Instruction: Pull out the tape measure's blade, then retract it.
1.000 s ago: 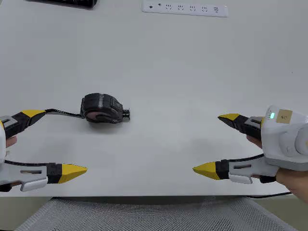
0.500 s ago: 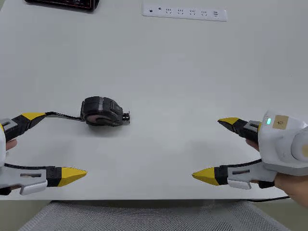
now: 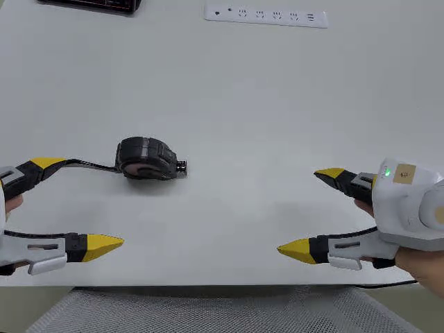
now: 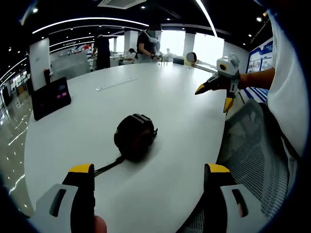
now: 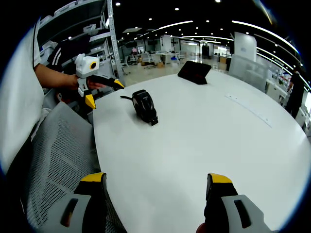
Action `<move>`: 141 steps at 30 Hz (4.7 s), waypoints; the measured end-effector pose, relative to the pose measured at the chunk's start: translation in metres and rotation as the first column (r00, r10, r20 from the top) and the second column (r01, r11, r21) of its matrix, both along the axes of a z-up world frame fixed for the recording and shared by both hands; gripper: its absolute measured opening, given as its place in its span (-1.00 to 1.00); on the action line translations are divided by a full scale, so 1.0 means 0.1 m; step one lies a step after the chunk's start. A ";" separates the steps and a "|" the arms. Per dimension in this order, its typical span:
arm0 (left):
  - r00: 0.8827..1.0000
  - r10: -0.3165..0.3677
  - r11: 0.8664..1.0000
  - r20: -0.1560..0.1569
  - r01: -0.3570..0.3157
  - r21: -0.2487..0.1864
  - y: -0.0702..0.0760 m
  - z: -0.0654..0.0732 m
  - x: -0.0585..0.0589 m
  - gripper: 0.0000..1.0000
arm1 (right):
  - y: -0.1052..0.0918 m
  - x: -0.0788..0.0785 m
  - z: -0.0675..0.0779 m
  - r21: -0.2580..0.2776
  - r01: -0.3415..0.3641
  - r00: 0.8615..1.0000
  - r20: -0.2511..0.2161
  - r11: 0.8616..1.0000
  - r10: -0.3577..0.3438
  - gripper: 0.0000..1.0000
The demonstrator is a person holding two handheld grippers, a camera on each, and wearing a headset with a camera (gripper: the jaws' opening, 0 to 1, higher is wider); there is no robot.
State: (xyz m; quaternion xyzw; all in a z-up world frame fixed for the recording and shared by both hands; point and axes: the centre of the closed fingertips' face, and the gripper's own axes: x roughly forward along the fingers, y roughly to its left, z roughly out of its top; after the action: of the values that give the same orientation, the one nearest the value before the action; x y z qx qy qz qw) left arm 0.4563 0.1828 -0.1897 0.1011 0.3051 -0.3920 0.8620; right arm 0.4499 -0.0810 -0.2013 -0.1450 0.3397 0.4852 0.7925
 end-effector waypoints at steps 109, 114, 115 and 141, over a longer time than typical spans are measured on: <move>0.934 -0.330 0.916 -0.139 0.352 0.191 -0.35 -0.35 0.79 0.03 | 0.50 0.68 -0.13 -0.017 -0.224 0.974 0.035 0.974 0.224 0.52; 0.928 -0.340 0.908 -0.152 0.366 0.201 -0.35 -0.38 0.79 -0.05 | 0.50 0.68 -0.13 -0.019 -0.228 0.973 0.034 0.974 0.228 0.52; 0.927 -0.342 0.907 -0.155 0.369 0.203 -0.35 -0.38 0.79 -0.08 | 0.50 0.68 -0.14 -0.019 -0.228 0.973 0.034 0.973 0.229 0.52; 0.908 -0.380 0.872 -0.174 0.415 0.260 -0.32 -0.50 0.77 -0.40 | 0.53 0.68 -0.21 -0.022 -0.239 0.971 0.022 0.971 0.240 0.49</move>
State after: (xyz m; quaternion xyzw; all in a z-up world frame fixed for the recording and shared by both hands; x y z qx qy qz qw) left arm 0.5329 0.1509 -0.2396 0.2644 0.3822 -0.5169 0.7189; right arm 0.5176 -0.0285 -0.2223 -0.1985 0.3147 0.5723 0.7308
